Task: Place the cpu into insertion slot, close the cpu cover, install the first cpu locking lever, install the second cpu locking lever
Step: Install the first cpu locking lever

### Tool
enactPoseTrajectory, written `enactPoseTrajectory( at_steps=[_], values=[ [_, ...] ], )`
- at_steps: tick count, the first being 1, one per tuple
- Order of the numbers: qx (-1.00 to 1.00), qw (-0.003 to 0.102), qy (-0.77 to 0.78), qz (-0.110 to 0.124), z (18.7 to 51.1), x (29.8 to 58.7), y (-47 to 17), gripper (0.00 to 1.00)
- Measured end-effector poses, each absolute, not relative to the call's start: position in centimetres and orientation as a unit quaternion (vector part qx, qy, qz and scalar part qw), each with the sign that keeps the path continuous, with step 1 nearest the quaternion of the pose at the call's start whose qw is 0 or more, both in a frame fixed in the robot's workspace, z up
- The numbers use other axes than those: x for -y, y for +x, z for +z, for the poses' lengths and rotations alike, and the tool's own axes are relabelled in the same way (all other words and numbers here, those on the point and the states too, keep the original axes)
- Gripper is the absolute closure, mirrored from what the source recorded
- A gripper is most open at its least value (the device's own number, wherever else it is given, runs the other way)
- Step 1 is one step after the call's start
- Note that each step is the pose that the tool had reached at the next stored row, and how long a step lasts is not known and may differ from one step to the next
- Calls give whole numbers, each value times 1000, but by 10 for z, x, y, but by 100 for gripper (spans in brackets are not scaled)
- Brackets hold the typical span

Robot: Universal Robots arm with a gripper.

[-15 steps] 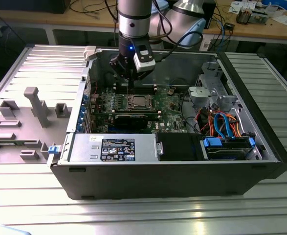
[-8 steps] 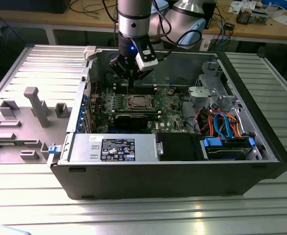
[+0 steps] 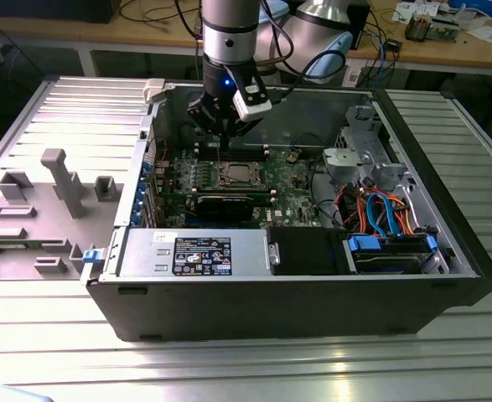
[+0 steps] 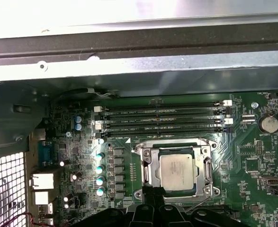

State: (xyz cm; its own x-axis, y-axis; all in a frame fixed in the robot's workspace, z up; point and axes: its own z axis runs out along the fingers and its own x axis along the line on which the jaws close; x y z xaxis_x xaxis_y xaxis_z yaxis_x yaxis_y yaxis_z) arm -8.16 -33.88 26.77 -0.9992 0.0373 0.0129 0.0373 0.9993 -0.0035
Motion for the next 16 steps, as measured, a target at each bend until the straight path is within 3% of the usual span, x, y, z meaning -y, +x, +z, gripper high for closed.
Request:
enactPoseTrajectory(
  at_steps=[4, 7, 16],
  values=[
    [1000, 5, -14, 2, 268, 339, -86, 89],
    [1000, -2, -14, 2, 268, 339, -97, 89],
    [1000, -3, -14, 1, 268, 339, -98, 89]
  ],
)
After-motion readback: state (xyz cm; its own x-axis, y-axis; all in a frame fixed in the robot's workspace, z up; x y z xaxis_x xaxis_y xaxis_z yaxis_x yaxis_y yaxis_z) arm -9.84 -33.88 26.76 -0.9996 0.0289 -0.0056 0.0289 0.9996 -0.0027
